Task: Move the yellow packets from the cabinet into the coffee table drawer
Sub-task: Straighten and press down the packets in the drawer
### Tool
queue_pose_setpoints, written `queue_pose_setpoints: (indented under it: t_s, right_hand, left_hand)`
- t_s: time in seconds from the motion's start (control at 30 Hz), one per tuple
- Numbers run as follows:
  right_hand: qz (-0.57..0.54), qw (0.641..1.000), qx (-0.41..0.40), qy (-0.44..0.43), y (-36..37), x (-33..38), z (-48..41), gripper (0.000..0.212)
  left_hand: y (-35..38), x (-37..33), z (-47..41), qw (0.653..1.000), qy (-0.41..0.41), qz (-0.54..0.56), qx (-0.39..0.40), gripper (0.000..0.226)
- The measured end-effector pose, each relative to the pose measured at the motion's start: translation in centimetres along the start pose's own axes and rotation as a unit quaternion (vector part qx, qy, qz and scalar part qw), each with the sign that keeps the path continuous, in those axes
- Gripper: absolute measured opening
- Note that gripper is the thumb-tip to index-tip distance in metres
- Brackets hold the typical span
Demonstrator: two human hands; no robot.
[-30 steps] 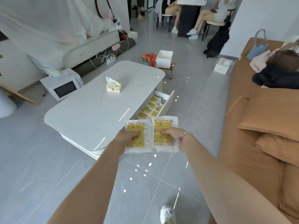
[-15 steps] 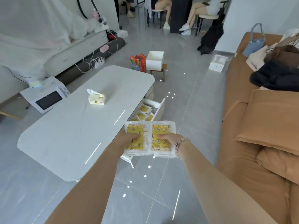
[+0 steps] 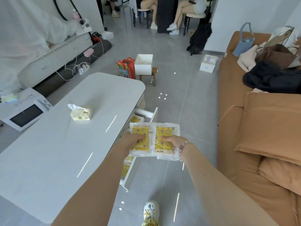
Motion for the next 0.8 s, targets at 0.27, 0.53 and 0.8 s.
queue_pose_setpoints:
  t_s: [0.27, 0.53, 0.8]
  right_hand:
    - [0.011, 0.999, -0.026, 0.028, -1.0, 6.8, -5.7, 0.069]
    - [0.012, 0.999, -0.038, 0.036, -2.7, 12.5, -9.9, 0.078]
    - [0.036, 0.999, -0.029, 0.011, -5.9, 15.9, -16.0, 0.075]
  left_hand:
    - [-0.4, -6.0, -8.0, 1.000, 0.002, 0.008, 0.026, 0.010]
    - [0.4, -11.4, -14.5, 0.999, 0.002, -0.017, 0.033, 0.011]
    - [3.1, -14.2, -19.4, 1.000, -0.004, 0.001, 0.023, 0.008]
Point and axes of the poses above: each hand's wrist, its own z-axis away from the middle knuckle, its own y-axis out of the palm, x = y × z, the point moved 3 cm from there along -z, towards the middle knuckle, and after that the axes turned 6 degrees about -x, right-handed, at the moved point
